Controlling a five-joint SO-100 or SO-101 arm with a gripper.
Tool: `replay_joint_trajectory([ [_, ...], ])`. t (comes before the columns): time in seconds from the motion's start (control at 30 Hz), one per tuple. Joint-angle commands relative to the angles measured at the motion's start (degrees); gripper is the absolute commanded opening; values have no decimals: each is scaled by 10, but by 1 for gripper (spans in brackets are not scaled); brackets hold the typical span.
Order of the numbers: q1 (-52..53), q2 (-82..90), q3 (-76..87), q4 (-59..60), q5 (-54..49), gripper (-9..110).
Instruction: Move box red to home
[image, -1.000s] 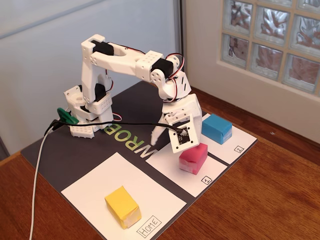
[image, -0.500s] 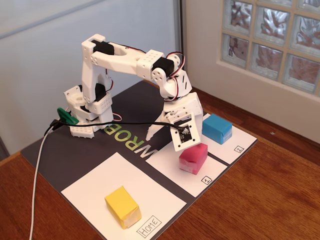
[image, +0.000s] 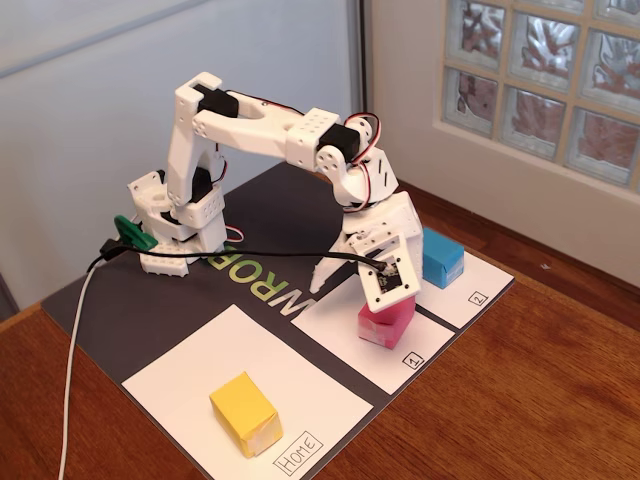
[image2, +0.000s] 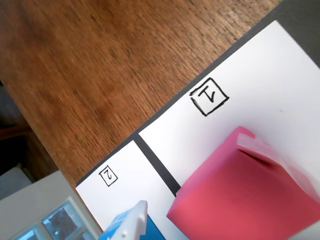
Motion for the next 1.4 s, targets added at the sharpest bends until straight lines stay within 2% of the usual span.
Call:
replay_joint_trajectory([
  [0.0,-13,0,-27,-13,565,66],
  [0.23,-34,-27,-25,-15,662,42],
  [0.3,-39,-38,-25,-18,668,42],
  [0.4,-40,-45,-25,-16,693,48],
  [0.5,-35,-46,-24,-11,721,47],
  [0.67,-24,-45,-30,38,750,27],
  [0.73,-17,-44,-30,44,756,26],
  [0.87,-5,-47,-32,40,758,31],
  [1.37,5,-46,-18,40,746,30],
])
